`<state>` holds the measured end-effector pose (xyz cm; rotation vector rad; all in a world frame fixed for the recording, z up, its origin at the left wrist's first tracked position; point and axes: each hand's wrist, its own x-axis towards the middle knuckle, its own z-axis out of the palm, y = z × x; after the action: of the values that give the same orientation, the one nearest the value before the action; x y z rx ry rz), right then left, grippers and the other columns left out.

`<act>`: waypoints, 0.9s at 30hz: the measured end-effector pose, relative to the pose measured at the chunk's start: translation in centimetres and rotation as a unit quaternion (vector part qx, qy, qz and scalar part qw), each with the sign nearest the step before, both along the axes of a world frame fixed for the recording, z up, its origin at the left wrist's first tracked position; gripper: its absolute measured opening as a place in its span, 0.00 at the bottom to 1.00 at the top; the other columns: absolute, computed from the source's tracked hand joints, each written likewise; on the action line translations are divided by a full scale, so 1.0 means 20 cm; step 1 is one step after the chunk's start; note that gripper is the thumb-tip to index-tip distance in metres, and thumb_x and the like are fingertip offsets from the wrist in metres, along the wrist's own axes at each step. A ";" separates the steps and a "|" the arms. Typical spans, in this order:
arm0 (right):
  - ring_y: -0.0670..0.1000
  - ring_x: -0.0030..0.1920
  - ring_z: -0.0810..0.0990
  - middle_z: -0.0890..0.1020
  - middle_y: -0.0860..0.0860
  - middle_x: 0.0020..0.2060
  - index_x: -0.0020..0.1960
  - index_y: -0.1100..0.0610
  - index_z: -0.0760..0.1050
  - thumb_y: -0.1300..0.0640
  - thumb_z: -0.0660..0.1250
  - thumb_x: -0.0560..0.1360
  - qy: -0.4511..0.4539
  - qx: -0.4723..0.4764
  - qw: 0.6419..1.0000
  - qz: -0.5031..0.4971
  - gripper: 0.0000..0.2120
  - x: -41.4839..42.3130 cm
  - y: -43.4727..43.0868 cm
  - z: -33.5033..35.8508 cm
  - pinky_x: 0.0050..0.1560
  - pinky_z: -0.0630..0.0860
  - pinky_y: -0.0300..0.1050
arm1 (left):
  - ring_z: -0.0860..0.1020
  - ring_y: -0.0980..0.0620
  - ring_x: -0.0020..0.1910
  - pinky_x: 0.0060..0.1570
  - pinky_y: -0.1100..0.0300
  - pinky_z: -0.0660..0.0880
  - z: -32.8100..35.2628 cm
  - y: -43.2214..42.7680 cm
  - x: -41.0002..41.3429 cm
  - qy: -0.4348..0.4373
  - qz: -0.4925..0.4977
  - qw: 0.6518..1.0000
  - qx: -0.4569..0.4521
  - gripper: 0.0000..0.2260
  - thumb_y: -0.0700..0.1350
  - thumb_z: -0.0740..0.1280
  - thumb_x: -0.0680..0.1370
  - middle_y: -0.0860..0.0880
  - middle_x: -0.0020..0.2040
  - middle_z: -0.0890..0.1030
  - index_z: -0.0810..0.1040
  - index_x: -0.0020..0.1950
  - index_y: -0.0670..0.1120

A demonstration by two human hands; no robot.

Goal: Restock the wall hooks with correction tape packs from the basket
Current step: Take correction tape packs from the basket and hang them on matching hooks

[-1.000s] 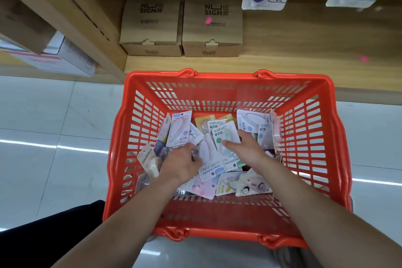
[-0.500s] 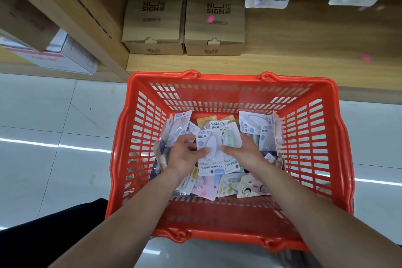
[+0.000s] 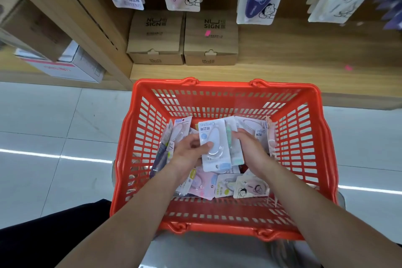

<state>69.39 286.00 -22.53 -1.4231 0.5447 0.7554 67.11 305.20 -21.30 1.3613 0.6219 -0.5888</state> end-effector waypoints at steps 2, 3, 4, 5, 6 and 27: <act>0.54 0.60 0.83 0.84 0.50 0.60 0.64 0.48 0.78 0.44 0.72 0.70 -0.032 0.000 0.999 0.028 0.24 -0.02 0.05 0.09 0.64 0.78 0.59 | 0.85 0.41 0.54 0.53 0.45 0.83 0.00 -0.03 -0.01 0.000 0.002 1.000 0.016 0.16 0.40 0.75 0.77 0.38 0.57 0.84 0.78 0.63 0.38; 0.53 0.58 0.84 0.84 0.50 0.59 0.66 0.49 0.77 0.46 0.73 0.71 -0.042 -0.002 0.998 0.045 0.24 -0.03 0.06 0.10 0.62 0.79 0.58 | 0.85 0.41 0.55 0.57 0.44 0.82 0.00 -0.04 -0.01 0.004 0.008 1.000 0.019 0.17 0.41 0.75 0.77 0.38 0.58 0.84 0.77 0.63 0.39; 0.52 0.58 0.85 0.85 0.50 0.59 0.67 0.49 0.76 0.47 0.75 0.72 -0.044 0.003 0.997 0.064 0.25 -0.04 0.06 0.11 0.62 0.80 0.58 | 0.85 0.42 0.56 0.58 0.44 0.82 0.00 -0.04 -0.01 0.008 0.013 1.000 0.015 0.19 0.41 0.76 0.76 0.38 0.59 0.84 0.76 0.65 0.39; 0.51 0.58 0.85 0.85 0.49 0.59 0.68 0.48 0.76 0.48 0.76 0.72 -0.045 0.009 0.996 0.079 0.25 -0.04 0.05 0.10 0.63 0.80 0.58 | 0.85 0.42 0.56 0.57 0.44 0.82 0.01 -0.03 -0.01 0.010 0.019 1.000 0.006 0.21 0.41 0.76 0.76 0.40 0.59 0.84 0.75 0.66 0.40; 0.50 0.58 0.85 0.85 0.48 0.59 0.68 0.48 0.77 0.49 0.76 0.73 -0.045 0.012 0.994 0.098 0.24 -0.04 0.04 0.11 0.63 0.80 0.58 | 0.84 0.43 0.56 0.57 0.45 0.82 0.02 -0.03 0.00 0.011 0.023 1.000 -0.004 0.23 0.41 0.77 0.76 0.42 0.60 0.84 0.74 0.68 0.42; 0.52 0.50 0.87 0.88 0.51 0.51 0.59 0.54 0.80 0.59 0.77 0.74 -0.056 -0.032 0.989 -0.131 0.14 -0.12 -0.04 0.06 0.50 0.84 0.49 | 0.86 0.53 0.50 0.47 0.59 0.82 0.00 -0.15 0.05 -0.010 -0.165 0.986 0.034 0.17 0.43 0.79 0.74 0.49 0.53 0.87 0.79 0.60 0.45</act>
<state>67.06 285.27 -21.27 -1.4099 0.6584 0.4486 68.09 302.11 -21.29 1.5464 0.4037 -0.8237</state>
